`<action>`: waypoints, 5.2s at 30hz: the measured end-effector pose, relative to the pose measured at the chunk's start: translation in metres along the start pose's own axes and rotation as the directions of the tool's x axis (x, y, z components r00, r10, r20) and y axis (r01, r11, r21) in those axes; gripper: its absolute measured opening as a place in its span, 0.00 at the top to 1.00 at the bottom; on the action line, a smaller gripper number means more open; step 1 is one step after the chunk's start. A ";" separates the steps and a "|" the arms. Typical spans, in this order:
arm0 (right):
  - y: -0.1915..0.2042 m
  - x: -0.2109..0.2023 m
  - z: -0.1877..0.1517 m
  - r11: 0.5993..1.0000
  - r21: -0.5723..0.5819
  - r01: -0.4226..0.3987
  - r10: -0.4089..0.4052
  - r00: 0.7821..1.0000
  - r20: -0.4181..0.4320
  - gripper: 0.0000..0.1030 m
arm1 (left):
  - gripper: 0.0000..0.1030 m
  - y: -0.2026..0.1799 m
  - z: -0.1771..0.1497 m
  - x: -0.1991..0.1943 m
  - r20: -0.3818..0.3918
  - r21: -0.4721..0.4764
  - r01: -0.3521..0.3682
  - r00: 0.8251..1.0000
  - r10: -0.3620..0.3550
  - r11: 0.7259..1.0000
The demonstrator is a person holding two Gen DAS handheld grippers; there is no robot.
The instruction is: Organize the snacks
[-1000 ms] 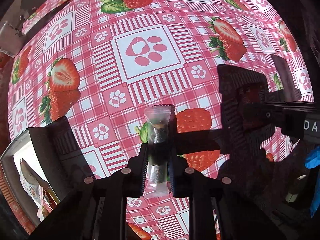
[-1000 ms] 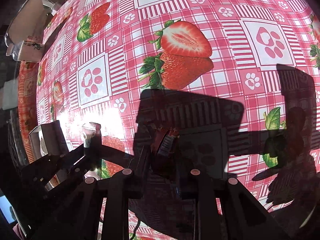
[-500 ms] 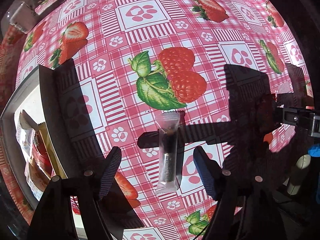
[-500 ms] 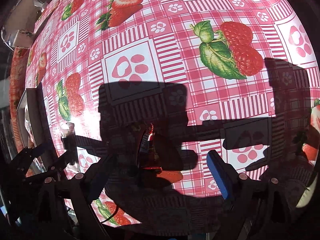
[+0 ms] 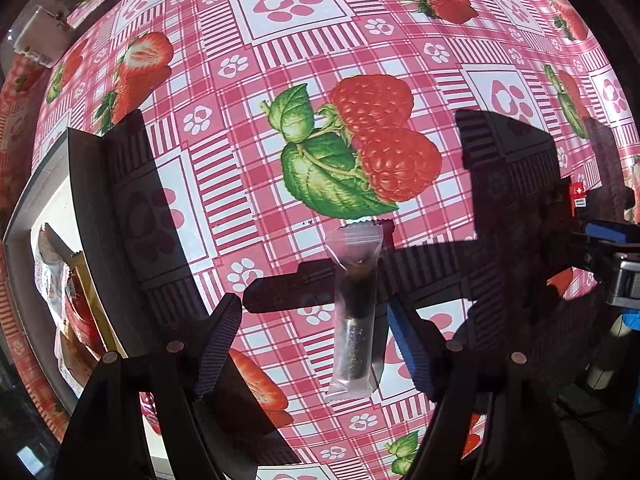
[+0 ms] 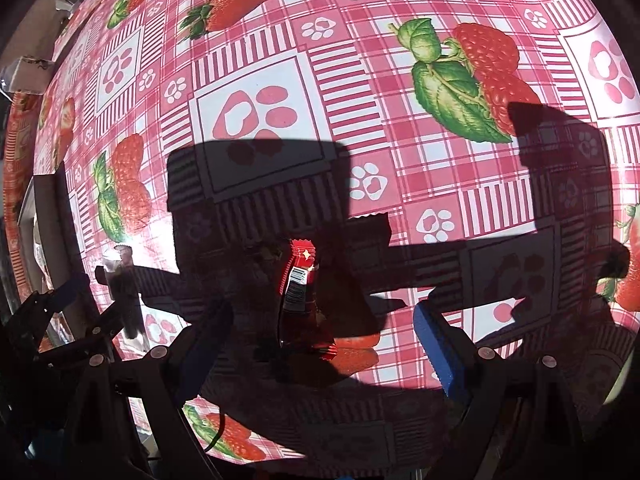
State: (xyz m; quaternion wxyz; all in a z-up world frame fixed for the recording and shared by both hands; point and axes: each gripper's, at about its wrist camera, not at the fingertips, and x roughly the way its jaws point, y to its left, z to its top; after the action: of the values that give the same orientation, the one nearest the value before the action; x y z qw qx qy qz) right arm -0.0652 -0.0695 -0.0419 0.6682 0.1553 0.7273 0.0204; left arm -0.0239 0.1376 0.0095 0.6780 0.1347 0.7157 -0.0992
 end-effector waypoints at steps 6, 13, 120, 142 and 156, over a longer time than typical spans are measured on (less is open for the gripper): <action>0.020 0.014 0.006 0.995 -0.064 0.071 -0.071 0.997 0.003 0.04 | 0.15 0.007 -0.001 0.010 0.008 -0.023 0.007 1.000 -0.007 1.000; 0.063 0.034 -0.004 0.977 -0.136 0.165 -0.164 0.986 0.016 0.01 | 0.02 0.028 -0.010 0.023 0.009 -0.059 0.011 1.000 -0.011 0.998; 0.068 -0.023 0.015 0.981 -0.189 0.040 -0.029 0.998 0.061 0.80 | 0.85 0.002 -0.014 -0.009 -0.013 0.078 0.098 0.995 -0.097 0.992; 0.107 -0.046 -0.008 0.970 -0.218 -0.107 0.118 0.992 0.041 0.80 | 0.84 0.089 -0.078 -0.071 0.124 -0.107 0.098 0.989 -0.084 0.989; 0.215 -0.049 -0.028 0.893 -0.438 -0.106 0.125 0.992 0.014 0.80 | 0.84 0.147 -0.117 -0.076 0.149 -0.241 0.055 0.989 -0.019 0.969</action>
State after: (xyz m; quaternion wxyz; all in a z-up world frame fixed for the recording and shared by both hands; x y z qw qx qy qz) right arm -0.0469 0.1276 0.0590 0.6986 0.0451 0.6798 0.2189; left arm -0.0828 0.3100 0.0980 0.7380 0.0294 0.6734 -0.0325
